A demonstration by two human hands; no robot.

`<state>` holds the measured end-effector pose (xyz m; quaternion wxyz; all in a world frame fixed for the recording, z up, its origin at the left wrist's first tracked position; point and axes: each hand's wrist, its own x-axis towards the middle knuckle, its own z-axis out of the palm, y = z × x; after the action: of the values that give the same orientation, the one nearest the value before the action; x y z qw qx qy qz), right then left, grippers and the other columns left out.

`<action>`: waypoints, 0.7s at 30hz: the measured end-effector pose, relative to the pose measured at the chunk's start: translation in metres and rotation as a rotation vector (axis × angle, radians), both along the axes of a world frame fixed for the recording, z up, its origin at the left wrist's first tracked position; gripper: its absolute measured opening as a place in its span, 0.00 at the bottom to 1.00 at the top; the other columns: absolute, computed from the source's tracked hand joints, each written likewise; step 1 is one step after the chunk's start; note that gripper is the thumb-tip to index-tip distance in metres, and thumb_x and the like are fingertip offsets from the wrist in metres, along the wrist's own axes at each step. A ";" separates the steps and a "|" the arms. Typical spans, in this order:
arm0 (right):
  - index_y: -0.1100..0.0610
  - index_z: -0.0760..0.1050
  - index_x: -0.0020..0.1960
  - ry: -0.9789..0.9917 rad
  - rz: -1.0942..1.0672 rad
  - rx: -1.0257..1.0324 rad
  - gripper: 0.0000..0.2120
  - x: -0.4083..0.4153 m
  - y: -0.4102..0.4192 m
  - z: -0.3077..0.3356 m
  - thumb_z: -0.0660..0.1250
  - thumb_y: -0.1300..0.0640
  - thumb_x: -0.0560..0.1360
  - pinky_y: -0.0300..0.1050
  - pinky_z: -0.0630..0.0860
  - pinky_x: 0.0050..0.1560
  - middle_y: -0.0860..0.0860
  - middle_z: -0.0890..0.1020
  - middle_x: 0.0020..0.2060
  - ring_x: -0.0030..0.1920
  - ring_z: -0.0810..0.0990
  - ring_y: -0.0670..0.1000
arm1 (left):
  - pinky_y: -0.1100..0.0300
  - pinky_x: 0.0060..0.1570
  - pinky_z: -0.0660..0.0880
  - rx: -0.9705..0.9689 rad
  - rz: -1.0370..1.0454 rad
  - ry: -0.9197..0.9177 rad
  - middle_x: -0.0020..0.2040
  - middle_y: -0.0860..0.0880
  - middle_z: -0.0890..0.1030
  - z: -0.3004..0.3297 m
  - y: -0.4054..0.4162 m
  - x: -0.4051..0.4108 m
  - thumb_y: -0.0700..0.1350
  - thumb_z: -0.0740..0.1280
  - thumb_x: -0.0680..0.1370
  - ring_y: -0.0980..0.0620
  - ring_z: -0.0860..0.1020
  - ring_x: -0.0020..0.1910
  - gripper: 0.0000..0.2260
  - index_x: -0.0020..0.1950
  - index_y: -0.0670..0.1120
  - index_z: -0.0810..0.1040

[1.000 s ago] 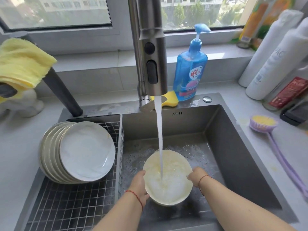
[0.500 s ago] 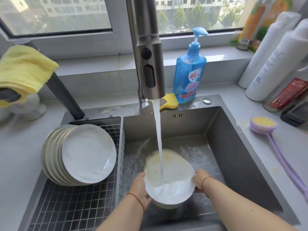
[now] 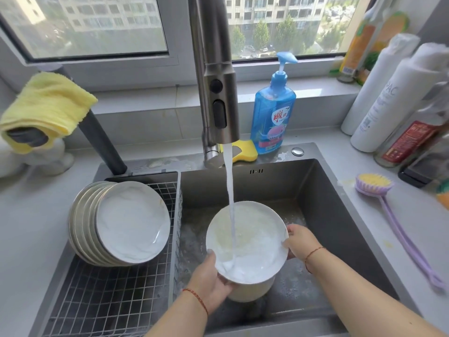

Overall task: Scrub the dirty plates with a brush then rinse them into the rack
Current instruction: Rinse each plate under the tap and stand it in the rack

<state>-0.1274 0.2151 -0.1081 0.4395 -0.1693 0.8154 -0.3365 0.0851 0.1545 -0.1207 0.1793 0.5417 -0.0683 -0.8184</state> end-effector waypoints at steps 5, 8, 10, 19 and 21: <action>0.65 0.79 0.54 -0.040 0.031 -0.030 0.15 0.001 0.003 0.012 0.57 0.74 0.75 0.47 0.83 0.36 0.59 0.83 0.44 0.40 0.83 0.57 | 0.42 0.44 0.82 -0.217 -0.044 0.011 0.62 0.40 0.77 0.010 0.002 0.009 0.46 0.57 0.85 0.36 0.78 0.58 0.12 0.67 0.51 0.71; 0.62 0.79 0.57 -0.043 0.074 0.008 0.13 0.007 0.009 0.009 0.60 0.70 0.76 0.55 0.82 0.46 0.58 0.83 0.48 0.43 0.84 0.58 | 0.44 0.43 0.82 -0.309 -0.073 -0.029 0.64 0.42 0.77 0.010 0.001 0.013 0.43 0.58 0.84 0.36 0.78 0.58 0.14 0.70 0.53 0.70; 0.55 0.74 0.62 0.079 0.161 -0.014 0.16 0.014 0.015 0.008 0.64 0.64 0.76 0.52 0.81 0.51 0.53 0.81 0.54 0.49 0.82 0.54 | 0.46 0.39 0.82 -0.358 -0.084 -0.060 0.65 0.42 0.76 0.011 -0.001 0.017 0.41 0.58 0.84 0.36 0.79 0.57 0.16 0.70 0.54 0.70; 0.46 0.69 0.68 0.629 1.044 0.002 0.50 0.082 0.045 0.053 0.22 0.30 0.64 0.52 0.36 0.76 0.41 0.71 0.68 0.72 0.61 0.41 | 0.46 0.41 0.82 -0.538 -0.099 -0.113 0.65 0.45 0.77 0.023 -0.012 0.020 0.52 0.58 0.84 0.40 0.80 0.58 0.16 0.71 0.55 0.68; 0.44 0.65 0.73 0.422 1.038 -0.091 0.37 0.100 0.039 0.055 0.31 0.33 0.75 0.44 0.36 0.75 0.40 0.67 0.72 0.72 0.58 0.36 | 0.46 0.42 0.82 -0.555 -0.138 -0.115 0.67 0.45 0.77 0.024 -0.011 0.020 0.56 0.58 0.82 0.40 0.82 0.56 0.18 0.73 0.56 0.67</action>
<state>-0.0270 0.2540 -0.0528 0.3671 -0.6309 0.6800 -0.0698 0.1046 0.1435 -0.0970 0.2603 0.5116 -0.3365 -0.7466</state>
